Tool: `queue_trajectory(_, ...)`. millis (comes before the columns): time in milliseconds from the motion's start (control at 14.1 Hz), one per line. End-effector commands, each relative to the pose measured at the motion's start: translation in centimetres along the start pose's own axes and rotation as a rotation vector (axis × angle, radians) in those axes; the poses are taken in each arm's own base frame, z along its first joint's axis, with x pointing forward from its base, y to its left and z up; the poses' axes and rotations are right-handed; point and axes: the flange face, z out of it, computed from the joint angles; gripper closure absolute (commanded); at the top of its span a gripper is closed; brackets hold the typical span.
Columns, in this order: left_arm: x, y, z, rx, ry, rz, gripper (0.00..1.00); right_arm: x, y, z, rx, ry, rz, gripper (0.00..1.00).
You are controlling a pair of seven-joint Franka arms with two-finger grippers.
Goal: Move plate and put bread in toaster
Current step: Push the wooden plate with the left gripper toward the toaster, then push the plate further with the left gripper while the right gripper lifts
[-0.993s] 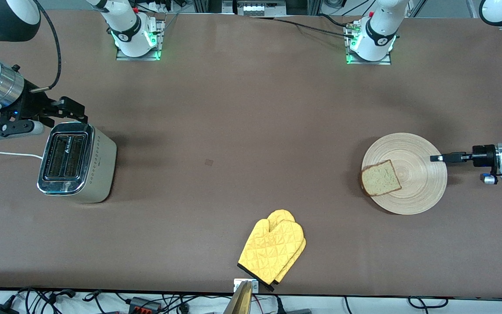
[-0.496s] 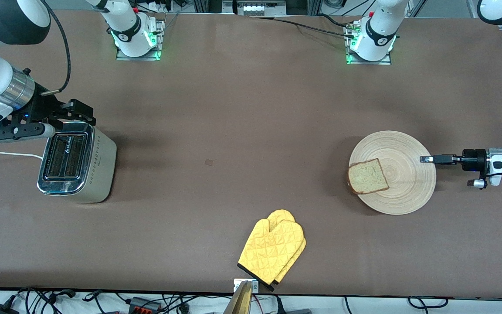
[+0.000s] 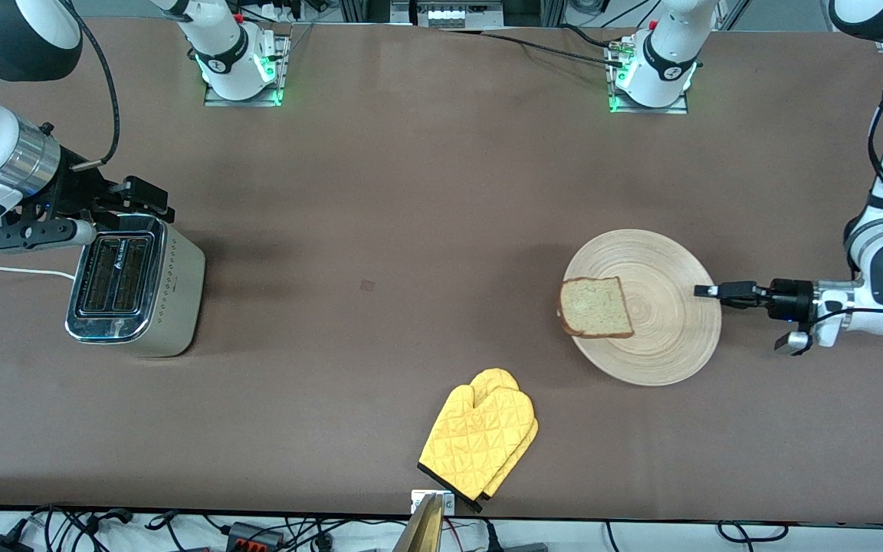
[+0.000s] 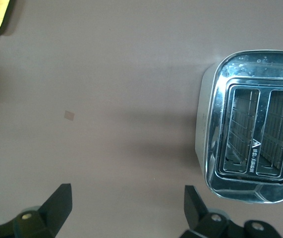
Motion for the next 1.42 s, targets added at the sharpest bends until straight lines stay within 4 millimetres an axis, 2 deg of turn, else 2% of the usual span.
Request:
queue_trajectory(0, 2.7, 4.1, 4.8, -0.025, 0.012, -0.040, 0.99, 0.9, 0.2, 0.0, 0.014, 0.007, 0.017, 0.00)
queue_trajectory(71, 3.6, 5.4, 6.6, -0.018, 0.008, -0.046, 0.99, 0.9, -0.1, -0.2, 0.015, 0.007, 0.015, 0.00)
queue_trajectory(213, 5.2, 8.9, 11.7, -0.032, -0.009, -0.062, 0.99, 0.9, 0.1, 0.0, 0.015, 0.000, 0.046, 0.00)
queue_trajectory(425, 6.8, 12.1, 19.6, -0.010, -0.027, -0.109, 0.99, 0.9, -0.9, -0.2, 0.017, 0.005, 0.127, 0.00)
queue_trajectory(567, 7.1, 14.0, 24.8, -0.012, -0.023, -0.110, 1.00, 1.0, -0.5, -0.1, 0.025, 0.008, 0.136, 0.00)
queue_trajectory(709, 7.0, 14.7, 28.4, 0.010, -0.042, -0.098, 1.00, 1.1, -0.2, -0.1, 0.018, 0.009, 0.134, 0.00)
queue_trajectory(780, 6.5, 14.9, 30.9, 0.012, -0.075, -0.094, 1.00, 1.1, -0.3, -0.1, 0.021, 0.009, 0.133, 0.00)
queue_trajectory(922, 6.3, 16.0, 34.0, 0.015, -0.112, -0.074, 1.00, 1.1, -0.4, -0.2, 0.024, 0.011, 0.133, 0.00)
queue_trajectory(993, 6.1, 15.6, 35.5, 0.013, -0.130, -0.078, 1.00, 1.3, -0.5, -0.4, 0.026, 0.015, 0.138, 0.00)
queue_trajectory(1134, 6.0, 15.3, 38.0, 0.011, -0.129, -0.086, 1.00, 3.2, -1.0, -1.5, 0.024, 0.037, 0.126, 0.00)
queue_trajectory(1347, 5.7, 16.4, 42.4, 0.010, -0.069, -0.099, 1.00, 3.4, -1.1, -0.9, 0.017, 0.022, 0.114, 0.00)
